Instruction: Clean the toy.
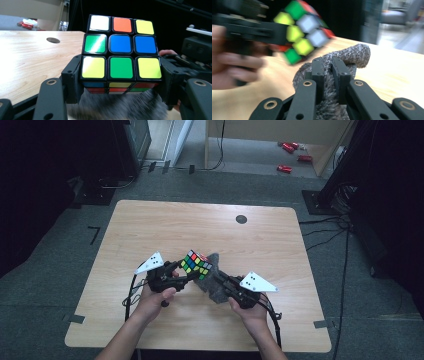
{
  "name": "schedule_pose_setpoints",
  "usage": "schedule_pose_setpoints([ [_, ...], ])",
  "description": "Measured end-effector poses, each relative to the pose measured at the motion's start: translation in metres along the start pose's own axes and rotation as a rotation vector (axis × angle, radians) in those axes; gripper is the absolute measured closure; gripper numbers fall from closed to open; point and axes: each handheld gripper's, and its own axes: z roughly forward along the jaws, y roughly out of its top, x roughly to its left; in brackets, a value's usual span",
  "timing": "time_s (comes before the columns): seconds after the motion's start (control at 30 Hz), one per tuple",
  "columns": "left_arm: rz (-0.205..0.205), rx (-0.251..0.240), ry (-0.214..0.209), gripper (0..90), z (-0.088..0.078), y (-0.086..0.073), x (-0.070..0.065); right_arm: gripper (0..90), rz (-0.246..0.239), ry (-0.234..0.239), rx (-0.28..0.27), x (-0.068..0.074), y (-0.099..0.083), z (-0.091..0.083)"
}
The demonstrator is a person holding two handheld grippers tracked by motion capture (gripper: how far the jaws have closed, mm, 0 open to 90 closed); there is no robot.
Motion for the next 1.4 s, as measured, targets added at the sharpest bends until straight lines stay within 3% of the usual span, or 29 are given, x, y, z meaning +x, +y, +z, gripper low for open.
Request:
schedule_pose_setpoints([
  [0.17,0.015,0.012,0.015,35.3,0.002,-0.001,-0.001,82.0,0.084,-0.164,0.019,-0.021,-0.006,-0.007],
  [0.3,0.022,0.020,0.028,35.3,0.002,-0.002,0.000,82.1,0.088,-0.243,0.062,-0.031,-0.014,-0.007],
  [0.53,0.027,0.040,0.050,35.3,0.003,-0.003,0.000,77.5,0.102,-0.331,0.160,-0.044,-0.028,-0.006],
  [0.6,0.019,0.047,0.062,35.3,0.003,-0.003,0.002,70.5,0.108,-0.345,0.165,-0.046,-0.029,-0.006],
  [0.63,0.012,0.049,0.068,35.3,0.003,-0.003,0.002,62.5,0.105,-0.347,0.157,-0.047,-0.029,-0.007],
  [0.73,-0.007,0.050,0.084,35.3,0.003,-0.003,0.005,44.9,0.082,-0.347,0.109,-0.047,-0.026,-0.008],
  [0.83,-0.019,0.051,0.090,35.3,0.002,-0.002,0.006,36.1,0.051,-0.323,0.065,-0.044,-0.022,-0.010],
  [0.9,-0.023,0.055,0.086,35.3,0.003,-0.002,0.005,33.3,0.024,-0.285,0.039,-0.039,-0.020,-0.009],
  [0.97,-0.028,0.060,0.083,35.3,0.004,-0.003,0.005,31.5,-0.032,-0.238,0.016,-0.031,-0.019,-0.006],
  [1.2,-0.046,0.083,0.053,35.3,0.007,-0.002,0.002,24.1,-0.125,-0.109,-0.014,-0.005,-0.018,0.005],
  [1.4,-0.067,0.121,0.032,35.3,0.012,-0.002,-0.003,20.1,-0.228,-0.086,-0.030,0.011,-0.019,0.012],
])
